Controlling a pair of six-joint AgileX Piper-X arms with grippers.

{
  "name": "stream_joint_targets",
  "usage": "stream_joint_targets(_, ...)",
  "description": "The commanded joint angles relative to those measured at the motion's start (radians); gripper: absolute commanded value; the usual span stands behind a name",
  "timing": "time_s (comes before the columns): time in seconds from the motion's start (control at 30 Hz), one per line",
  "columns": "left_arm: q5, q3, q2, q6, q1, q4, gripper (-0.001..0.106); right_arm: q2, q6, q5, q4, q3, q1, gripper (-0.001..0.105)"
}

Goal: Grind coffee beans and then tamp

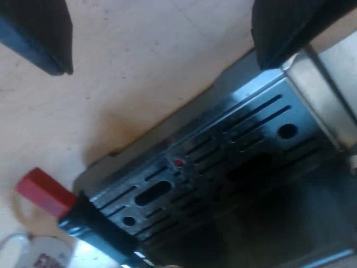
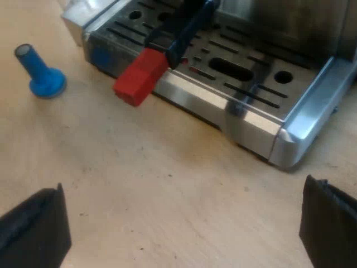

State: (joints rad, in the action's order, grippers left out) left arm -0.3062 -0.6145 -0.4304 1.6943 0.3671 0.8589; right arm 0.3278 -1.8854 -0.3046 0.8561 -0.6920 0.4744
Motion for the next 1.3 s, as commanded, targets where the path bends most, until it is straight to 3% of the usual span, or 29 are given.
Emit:
stream_joint_targets(0.03, -0.064, -0.008, 0.002, 0.014, 0.053, -0.020, 0.070, -0.001, 0.009, -0.012, -0.005, -0.015, 0.062, 0.085)
stream_joint_targets(0.3, -0.225, -0.008, -0.051, -0.010, 0.155, -0.123, 0.070, 0.003, 0.077, 0.148, -0.007, -0.015, 0.263, 0.085)
stream_joint_targets(0.5, -0.233, -0.008, -0.117, -0.116, 0.244, -0.195, 0.070, 0.039, 0.094, 0.280, -0.047, -0.015, 0.400, 0.085)
stream_joint_targets(0.8, -0.252, 0.029, -0.182, -0.128, 0.311, -0.322, 0.070, 0.139, 0.118, 0.513, -0.142, -0.015, 0.555, 0.085)
stream_joint_targets(0.97, -0.252, 0.118, -0.189, -0.129, 0.316, -0.414, 0.070, 0.214, 0.195, 0.660, -0.149, -0.015, 0.683, 0.070)
stream_joint_targets(1.2, -0.297, 0.219, -0.194, -0.129, 0.316, -0.577, 0.070, 0.288, 0.259, 0.815, -0.262, 0.030, 0.790, 0.067)
stream_joint_targets(1.27, -0.297, 0.227, -0.194, -0.124, 0.316, -0.588, 0.070, 0.306, 0.285, 0.841, -0.314, 0.052, 0.811, 0.062)
stream_joint_targets(1.3, -0.297, 0.248, -0.194, -0.121, 0.316, -0.604, 0.071, 0.334, 0.323, 0.865, -0.367, 0.075, 0.831, 0.051)
